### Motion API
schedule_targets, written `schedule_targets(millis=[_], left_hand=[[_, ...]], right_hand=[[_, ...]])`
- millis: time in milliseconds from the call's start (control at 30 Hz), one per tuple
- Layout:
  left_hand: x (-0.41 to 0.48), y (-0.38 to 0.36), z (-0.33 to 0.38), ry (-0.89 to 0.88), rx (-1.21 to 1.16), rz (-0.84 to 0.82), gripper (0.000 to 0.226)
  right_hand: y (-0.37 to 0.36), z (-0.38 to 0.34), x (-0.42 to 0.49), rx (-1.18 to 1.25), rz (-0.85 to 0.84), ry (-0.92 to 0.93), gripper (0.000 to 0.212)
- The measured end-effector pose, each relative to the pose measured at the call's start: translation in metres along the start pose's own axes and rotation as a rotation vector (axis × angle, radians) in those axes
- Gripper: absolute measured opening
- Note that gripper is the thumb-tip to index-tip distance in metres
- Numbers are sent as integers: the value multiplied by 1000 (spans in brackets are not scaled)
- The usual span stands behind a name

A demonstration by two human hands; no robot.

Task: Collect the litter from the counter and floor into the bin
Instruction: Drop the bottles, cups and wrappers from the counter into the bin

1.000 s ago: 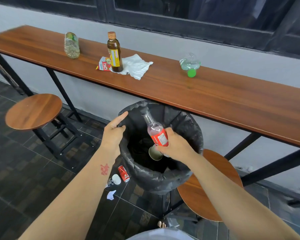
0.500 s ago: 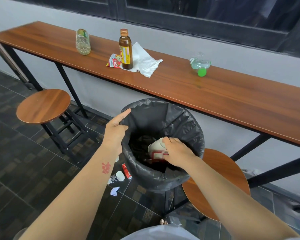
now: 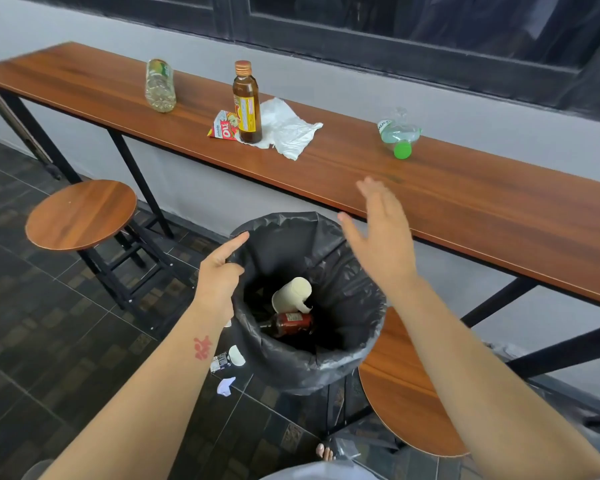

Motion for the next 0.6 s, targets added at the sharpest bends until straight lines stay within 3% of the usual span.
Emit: schedule_targets(millis=[133, 333, 600], left_hand=[[4, -5, 3, 5, -19, 5, 66], [11, -18, 4, -4, -22, 8, 69], [26, -30, -2, 9, -39, 60, 73]], right_hand=[[3, 36, 49, -38, 88, -174, 61], [-28, 83, 99, -29, -59, -387, 71], [-53, 104, 146, 13, -161, -418, 68]])
Point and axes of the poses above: each hand's wrist, its own x-axis towards the middle knuckle, its own y-axis out of the back of the hand, z = x × y, the point moved 6 cm from there along x, towards the middle knuckle, and after that the axes turned 11 degrees about -x, right-handed, at the moved point
